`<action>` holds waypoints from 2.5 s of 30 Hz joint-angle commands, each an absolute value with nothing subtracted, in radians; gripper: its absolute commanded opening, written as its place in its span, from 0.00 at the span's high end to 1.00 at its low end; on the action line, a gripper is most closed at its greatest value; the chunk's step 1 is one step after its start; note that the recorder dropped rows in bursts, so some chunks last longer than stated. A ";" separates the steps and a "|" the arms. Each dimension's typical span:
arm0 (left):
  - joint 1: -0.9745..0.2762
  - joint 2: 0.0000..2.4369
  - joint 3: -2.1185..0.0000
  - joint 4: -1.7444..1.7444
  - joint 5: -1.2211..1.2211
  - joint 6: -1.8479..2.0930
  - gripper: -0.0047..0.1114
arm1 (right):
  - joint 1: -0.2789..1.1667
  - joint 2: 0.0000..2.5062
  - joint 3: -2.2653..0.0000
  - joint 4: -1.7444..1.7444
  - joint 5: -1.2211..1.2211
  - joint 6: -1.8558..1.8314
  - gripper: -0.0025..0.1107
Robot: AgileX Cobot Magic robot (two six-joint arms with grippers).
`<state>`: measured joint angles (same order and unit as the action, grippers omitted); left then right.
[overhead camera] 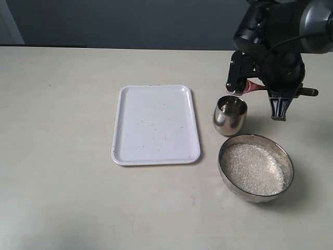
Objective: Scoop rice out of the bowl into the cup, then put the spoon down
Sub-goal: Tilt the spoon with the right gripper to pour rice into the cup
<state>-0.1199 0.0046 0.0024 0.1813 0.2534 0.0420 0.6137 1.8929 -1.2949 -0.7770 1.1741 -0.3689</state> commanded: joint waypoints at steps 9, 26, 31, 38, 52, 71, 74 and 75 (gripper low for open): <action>-0.119 0.000 0.000 0.178 0.240 0.036 0.96 | 0.631 1.891 -1.291 -0.817 1.203 -0.287 0.98; -0.119 0.000 0.000 0.178 0.240 0.036 0.96 | 0.670 1.893 -1.291 -0.852 1.221 -0.242 0.98; -0.119 0.000 0.000 0.178 0.240 0.036 0.96 | 0.670 1.893 -1.291 -0.856 1.221 -0.242 0.98; -0.119 0.000 0.000 0.178 0.240 0.036 0.96 | 0.670 1.889 -1.291 -0.882 1.221 -0.242 0.98; -0.119 0.000 0.000 0.178 0.240 0.036 0.96 | 0.670 1.887 -1.291 -0.839 1.221 -0.242 0.98; -0.119 0.000 0.000 0.178 0.240 0.036 0.96 | 0.670 1.845 -1.177 -0.897 1.221 -0.242 0.98; -0.119 0.000 0.000 0.178 0.240 0.036 0.96 | 0.670 1.821 -1.124 -0.956 1.221 -0.169 0.98; -0.119 0.000 0.000 0.178 0.240 0.036 0.96 | 0.670 1.811 -1.122 -0.956 1.221 -0.157 0.98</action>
<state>-0.1199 0.0046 0.0024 0.1813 0.2534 0.0420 0.6713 1.8471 -1.1435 -0.9039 1.2151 -0.2022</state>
